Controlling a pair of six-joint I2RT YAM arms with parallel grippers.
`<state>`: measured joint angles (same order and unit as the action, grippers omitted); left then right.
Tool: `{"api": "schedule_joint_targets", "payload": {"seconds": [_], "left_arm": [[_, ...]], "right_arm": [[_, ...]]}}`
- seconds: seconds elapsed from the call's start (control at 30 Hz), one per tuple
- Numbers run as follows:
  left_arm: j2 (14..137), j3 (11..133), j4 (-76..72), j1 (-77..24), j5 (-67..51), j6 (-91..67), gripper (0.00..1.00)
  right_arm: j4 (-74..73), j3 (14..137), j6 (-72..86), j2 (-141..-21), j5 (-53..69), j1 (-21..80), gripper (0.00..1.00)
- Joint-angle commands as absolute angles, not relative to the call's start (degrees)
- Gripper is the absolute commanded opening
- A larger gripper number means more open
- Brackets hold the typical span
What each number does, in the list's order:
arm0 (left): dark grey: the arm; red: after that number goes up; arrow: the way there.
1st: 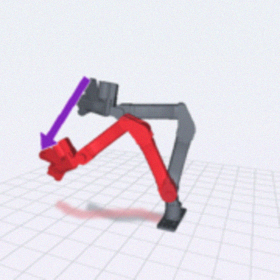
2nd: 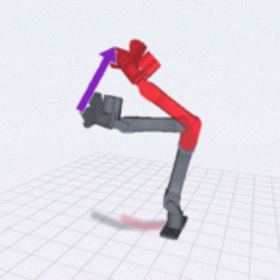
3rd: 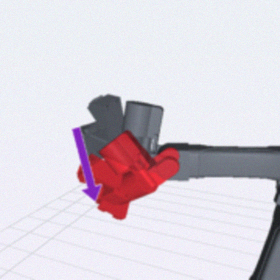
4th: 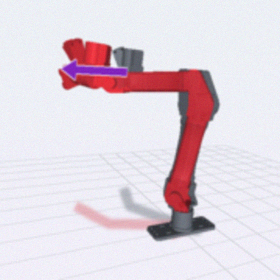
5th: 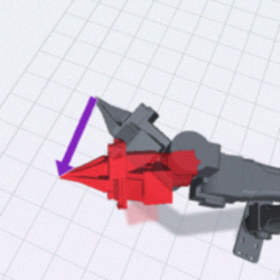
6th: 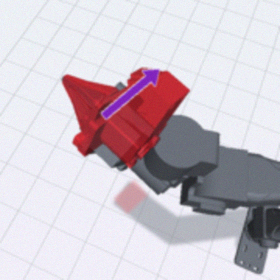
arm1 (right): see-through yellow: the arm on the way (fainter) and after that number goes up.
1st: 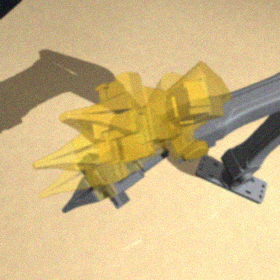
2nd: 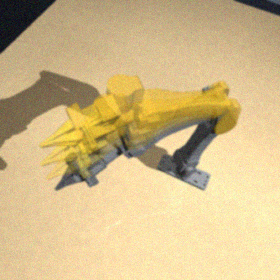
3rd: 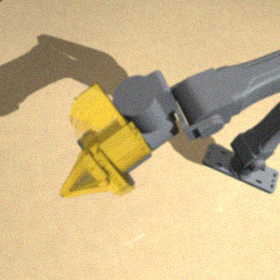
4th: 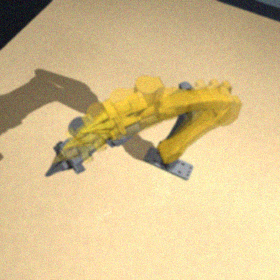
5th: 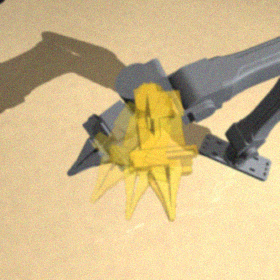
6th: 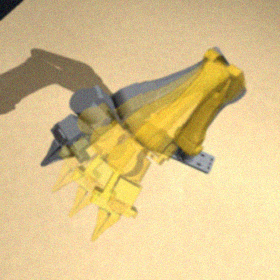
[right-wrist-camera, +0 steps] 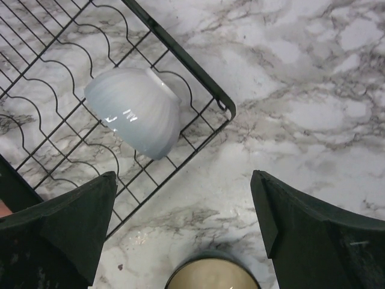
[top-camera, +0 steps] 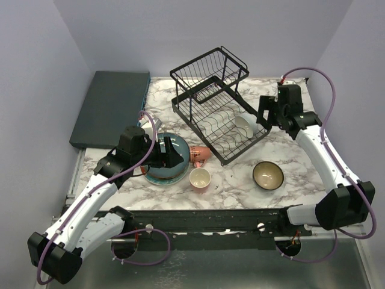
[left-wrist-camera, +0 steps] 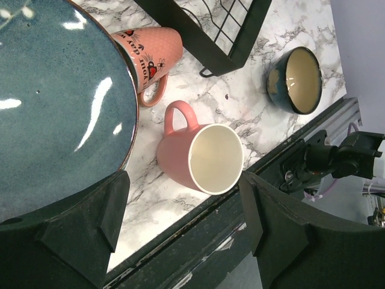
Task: Load the mixed dishes into the dish rack
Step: Pick up the bowl from the corner of the board.
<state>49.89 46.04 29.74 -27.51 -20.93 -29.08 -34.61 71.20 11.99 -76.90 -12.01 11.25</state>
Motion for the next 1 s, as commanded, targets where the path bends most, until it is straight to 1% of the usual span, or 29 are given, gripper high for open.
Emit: {"api": "schedule_joint_targets", "payload": {"seconds": [0.0,0.1,0.27,0.37,0.47,0.8,0.97], "left_arm": [[50.17,45.49,29.91,-27.85,-21.64,-27.6,0.81],[51.13,45.62,29.7,-27.94,-23.02,-27.44,0.81],[53.06,46.72,29.78,-28.95,-23.62,-27.84,0.81],[53.82,48.0,29.79,-29.66,-23.69,-28.41,0.81],[54.93,49.65,29.84,-30.61,-23.47,-29.24,0.81],[59.51,52.12,29.95,-33.51,-20.16,-30.39,0.81],[61.33,52.23,29.52,-34.06,-18.83,-31.26,0.81]], "right_arm": [[-37.66,67.3,17.76,-69.85,-9.57,11.07,1.0],[-36.78,64.74,20.25,-65.01,-9.67,11.04,1.0],[-44.31,65.99,26.36,-63.24,-10.29,11.03,1.0],[-48.13,65.65,27.17,-62.38,-5.68,11.02,1.0],[-48.84,63.01,27.8,-60.52,-2.04,11.07,1.0],[-50.31,56.9,27.63,-56.08,4.51,11.03,1.0],[-50.48,54.15,27.93,-56.95,5.26,11.07,0.93]]}}
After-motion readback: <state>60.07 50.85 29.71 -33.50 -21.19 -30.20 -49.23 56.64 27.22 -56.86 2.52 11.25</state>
